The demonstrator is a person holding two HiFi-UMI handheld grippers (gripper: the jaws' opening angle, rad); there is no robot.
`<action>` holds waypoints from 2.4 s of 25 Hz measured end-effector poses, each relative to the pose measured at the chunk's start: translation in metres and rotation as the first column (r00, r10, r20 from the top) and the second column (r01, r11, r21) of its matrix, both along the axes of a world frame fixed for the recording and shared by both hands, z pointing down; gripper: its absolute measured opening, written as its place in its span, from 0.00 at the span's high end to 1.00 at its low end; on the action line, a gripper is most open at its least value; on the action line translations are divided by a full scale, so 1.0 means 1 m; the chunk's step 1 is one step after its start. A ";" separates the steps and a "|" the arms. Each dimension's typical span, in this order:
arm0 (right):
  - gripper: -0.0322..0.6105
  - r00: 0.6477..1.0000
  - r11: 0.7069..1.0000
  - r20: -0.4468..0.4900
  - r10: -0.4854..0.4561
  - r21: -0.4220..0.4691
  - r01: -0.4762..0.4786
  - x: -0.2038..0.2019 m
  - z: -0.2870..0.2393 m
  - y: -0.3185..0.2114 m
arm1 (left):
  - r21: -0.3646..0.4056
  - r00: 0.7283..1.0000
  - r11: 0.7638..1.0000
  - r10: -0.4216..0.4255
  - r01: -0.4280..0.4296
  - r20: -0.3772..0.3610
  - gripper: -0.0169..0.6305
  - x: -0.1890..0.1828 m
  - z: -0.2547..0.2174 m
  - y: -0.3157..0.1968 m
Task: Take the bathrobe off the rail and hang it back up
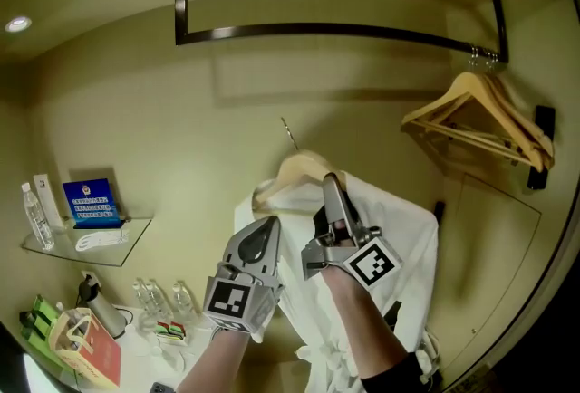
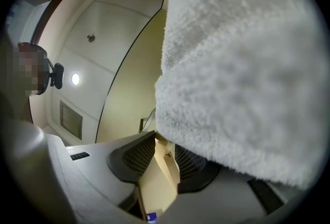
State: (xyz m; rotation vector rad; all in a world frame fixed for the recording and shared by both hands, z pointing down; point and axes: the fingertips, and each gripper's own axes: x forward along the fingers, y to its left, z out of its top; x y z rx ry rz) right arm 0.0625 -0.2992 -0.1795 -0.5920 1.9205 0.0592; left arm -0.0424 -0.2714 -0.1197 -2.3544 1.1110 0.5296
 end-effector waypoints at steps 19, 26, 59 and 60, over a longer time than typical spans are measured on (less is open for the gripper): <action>0.72 0.993 0.988 -0.022 0.112 0.111 -0.109 0.011 -0.143 0.006 | 0.135 0.998 0.991 -0.008 0.000 0.062 0.97 0.022 -0.088 -0.007; 0.72 0.984 0.981 -0.010 0.177 0.087 -0.175 0.019 -0.167 0.001 | 0.155 0.998 0.988 -0.018 0.009 0.054 0.97 0.018 -0.098 -0.001; 0.77 0.995 0.992 0.097 0.039 -0.120 -0.027 -0.004 -0.138 -0.027 | 0.052 0.989 0.987 -0.151 0.151 -0.001 0.97 -0.031 -0.055 0.005; 0.77 0.994 0.992 0.108 0.020 -0.128 -0.006 -0.006 -0.137 -0.027 | 0.054 0.987 0.985 -0.163 0.163 -0.002 0.97 -0.034 -0.052 0.004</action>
